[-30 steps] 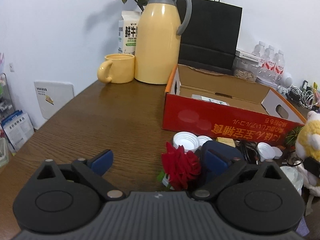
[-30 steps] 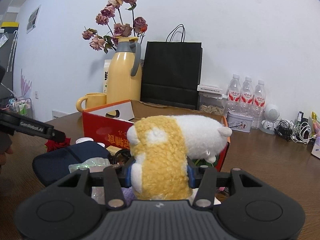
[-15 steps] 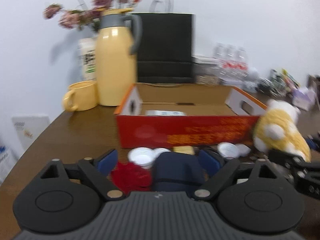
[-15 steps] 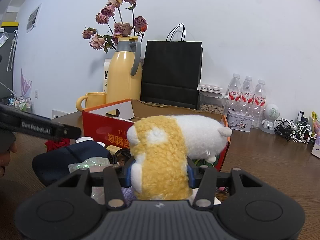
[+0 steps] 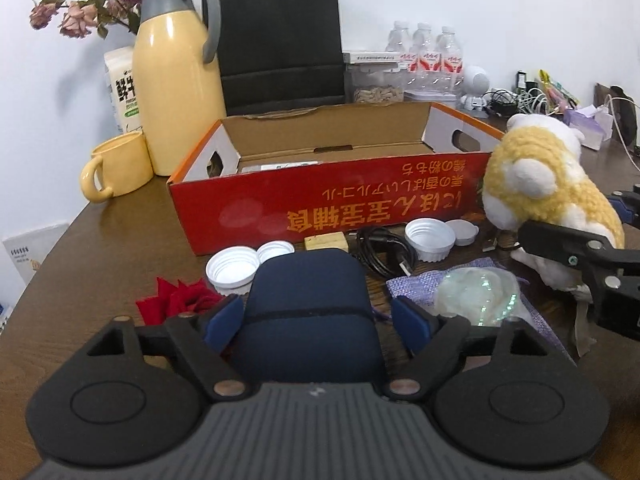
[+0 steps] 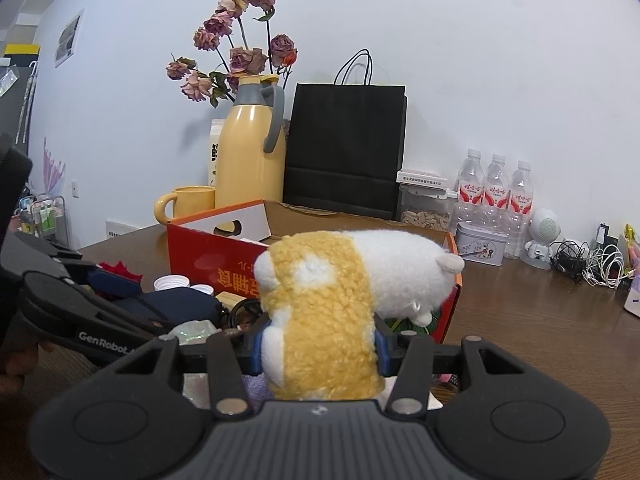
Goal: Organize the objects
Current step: 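Grasp the navy zippered case with the left tool while the right tool holds the plush toy, then lower the navy case and plush toy into the box and release both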
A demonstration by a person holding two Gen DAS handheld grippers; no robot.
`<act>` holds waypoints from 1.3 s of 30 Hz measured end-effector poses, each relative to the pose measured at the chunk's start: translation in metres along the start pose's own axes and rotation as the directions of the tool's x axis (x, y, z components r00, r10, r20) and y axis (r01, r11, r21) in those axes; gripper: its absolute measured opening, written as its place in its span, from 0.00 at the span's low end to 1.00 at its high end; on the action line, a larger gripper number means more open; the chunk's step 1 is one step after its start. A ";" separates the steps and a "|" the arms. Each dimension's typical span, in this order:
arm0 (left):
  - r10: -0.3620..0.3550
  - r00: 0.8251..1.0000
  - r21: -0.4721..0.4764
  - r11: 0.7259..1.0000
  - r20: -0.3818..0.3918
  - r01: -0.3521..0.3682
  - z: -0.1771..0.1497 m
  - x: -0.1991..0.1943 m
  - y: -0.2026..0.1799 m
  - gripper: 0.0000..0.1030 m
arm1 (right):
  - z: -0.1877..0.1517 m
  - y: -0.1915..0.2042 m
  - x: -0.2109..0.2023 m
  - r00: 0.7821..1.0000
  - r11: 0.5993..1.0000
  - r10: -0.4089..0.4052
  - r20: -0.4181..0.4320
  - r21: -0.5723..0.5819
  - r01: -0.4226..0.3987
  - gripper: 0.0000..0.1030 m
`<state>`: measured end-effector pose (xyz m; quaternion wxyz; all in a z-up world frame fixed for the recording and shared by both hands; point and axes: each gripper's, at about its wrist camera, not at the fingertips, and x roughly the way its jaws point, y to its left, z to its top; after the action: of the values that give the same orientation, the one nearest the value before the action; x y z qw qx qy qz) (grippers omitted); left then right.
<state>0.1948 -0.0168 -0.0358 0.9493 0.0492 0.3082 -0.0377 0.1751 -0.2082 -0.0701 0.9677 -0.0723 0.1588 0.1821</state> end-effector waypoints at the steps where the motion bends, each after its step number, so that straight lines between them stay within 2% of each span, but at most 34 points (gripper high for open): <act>1: 0.001 1.000 -0.018 1.000 -0.012 -0.001 -0.001 0.002 0.002 0.84 | 0.000 0.000 0.000 1.000 1.000 0.001 0.000 0.000 -0.001 0.46; 7: -0.013 0.999 -0.044 0.999 -0.038 0.012 -0.004 0.006 0.004 0.81 | 0.002 0.002 0.000 1.000 1.000 0.005 0.003 -0.004 -0.005 0.46; 8: -0.006 0.999 -0.045 0.999 -0.039 0.004 -0.005 0.007 0.004 0.73 | 0.003 0.003 0.000 1.000 1.000 0.005 0.004 -0.005 -0.005 0.46; 9: -0.004 0.999 -0.051 0.999 -0.037 0.002 -0.006 0.007 0.004 0.71 | 0.002 0.002 0.000 1.000 1.000 0.005 0.004 -0.005 -0.005 0.46; 14: -0.007 1.000 -0.084 0.996 0.011 0.008 -0.009 -0.004 0.004 0.65 | 0.002 0.002 0.000 1.000 1.000 0.003 0.007 -0.004 -0.003 0.46; 23: -0.021 0.995 -0.139 0.990 0.099 0.035 0.000 -0.031 0.010 0.65 | 0.003 0.005 -0.004 0.999 1.000 0.003 0.035 -0.017 -0.002 0.46; 27: -0.038 0.986 -0.130 0.990 0.164 0.060 0.020 -0.045 0.010 0.65 | 0.012 0.007 -0.011 0.997 0.999 0.014 0.074 -0.035 -0.011 0.46; 32: -0.048 0.968 -0.120 0.990 0.247 0.080 0.060 -0.048 0.008 0.65 | 0.042 0.004 -0.007 0.994 0.998 0.018 0.105 -0.061 -0.012 0.46; 36: -0.053 0.957 -0.126 0.988 0.285 0.092 0.094 -0.035 0.002 0.65 | 0.067 -0.005 0.012 0.995 0.998 0.003 0.104 -0.058 0.003 0.46; 39: -0.051 0.960 -0.139 0.986 0.276 0.093 0.113 -0.015 -0.003 0.65 | 0.082 -0.017 0.036 0.997 1.000 0.001 0.071 -0.029 0.001 0.46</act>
<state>0.2484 -0.0323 0.0634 0.9816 -0.0393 0.1787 -0.0554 0.2366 -0.1956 -0.0037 0.9715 -0.0798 0.1215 0.1870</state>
